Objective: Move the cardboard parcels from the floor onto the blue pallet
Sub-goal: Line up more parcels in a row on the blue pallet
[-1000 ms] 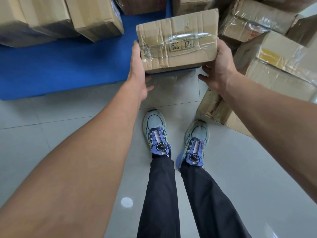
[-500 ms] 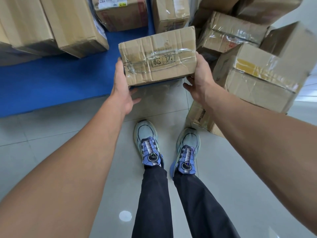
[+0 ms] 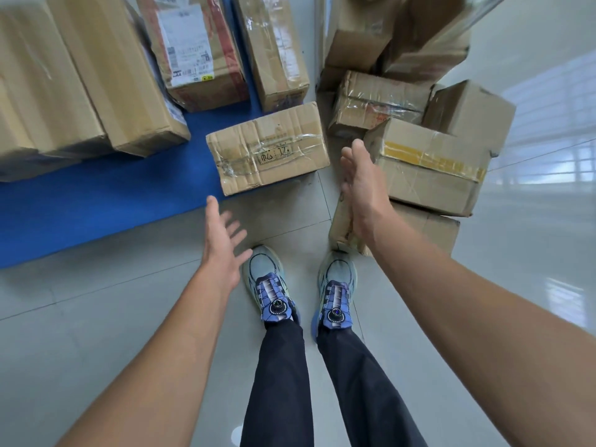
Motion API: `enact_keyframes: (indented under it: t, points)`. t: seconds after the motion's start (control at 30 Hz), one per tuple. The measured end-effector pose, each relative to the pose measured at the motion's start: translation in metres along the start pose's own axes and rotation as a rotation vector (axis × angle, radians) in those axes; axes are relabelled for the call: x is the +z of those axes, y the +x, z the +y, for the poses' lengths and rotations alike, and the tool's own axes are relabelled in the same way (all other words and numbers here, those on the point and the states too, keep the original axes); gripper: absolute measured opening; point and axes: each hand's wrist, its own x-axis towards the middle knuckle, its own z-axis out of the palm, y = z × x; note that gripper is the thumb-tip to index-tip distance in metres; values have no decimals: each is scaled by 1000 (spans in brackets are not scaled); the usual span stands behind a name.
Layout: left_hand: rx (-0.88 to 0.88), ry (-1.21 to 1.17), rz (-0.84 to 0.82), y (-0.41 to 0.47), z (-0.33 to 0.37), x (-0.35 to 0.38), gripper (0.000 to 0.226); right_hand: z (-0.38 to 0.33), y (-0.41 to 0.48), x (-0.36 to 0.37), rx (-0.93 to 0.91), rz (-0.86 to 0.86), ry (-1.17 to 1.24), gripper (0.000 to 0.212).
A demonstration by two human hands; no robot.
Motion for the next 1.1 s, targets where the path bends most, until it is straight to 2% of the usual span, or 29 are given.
enact_keyframes:
  t: [0.1, 0.23, 0.3, 0.4, 0.53, 0.6, 0.8, 0.97, 1.03, 1.1]
  points:
    - [25, 156, -118, -35, -13, 24, 70, -8, -27, -26, -33, 92, -7, 55]
    - [161, 383, -271, -64, -5, 83, 66, -15, -47, -70, -101, 281, -17, 60]
    - [244, 483, -329, -71, 4, 115, 64, -17, -51, -95, -100, 402, -47, 54]
    - [346, 572, -404, -75, 16, 155, 65, -18, -45, -128, -140, 540, -114, 31]
    - [388, 693, -424, -71, 18, 184, 74, -10, -26, -159, -15, 543, -111, 56]
    - [356, 701, -404, -66, 15, 191, 78, -3, -16, -169, 88, 480, -63, 47]
    - [244, 635, -396, -61, 6, 207, 80, 1, 0, -179, 211, 403, 89, 49]
    - [323, 510, -373, -84, 4, 212, 75, -9, -8, -182, 135, 470, 84, 44]
    - [369, 465, -367, -99, 4, 209, 74, -19, -19, -186, 70, 508, 82, 32]
    - [389, 408, -350, -116, 4, 203, 74, -28, -34, -188, -4, 525, 83, 28]
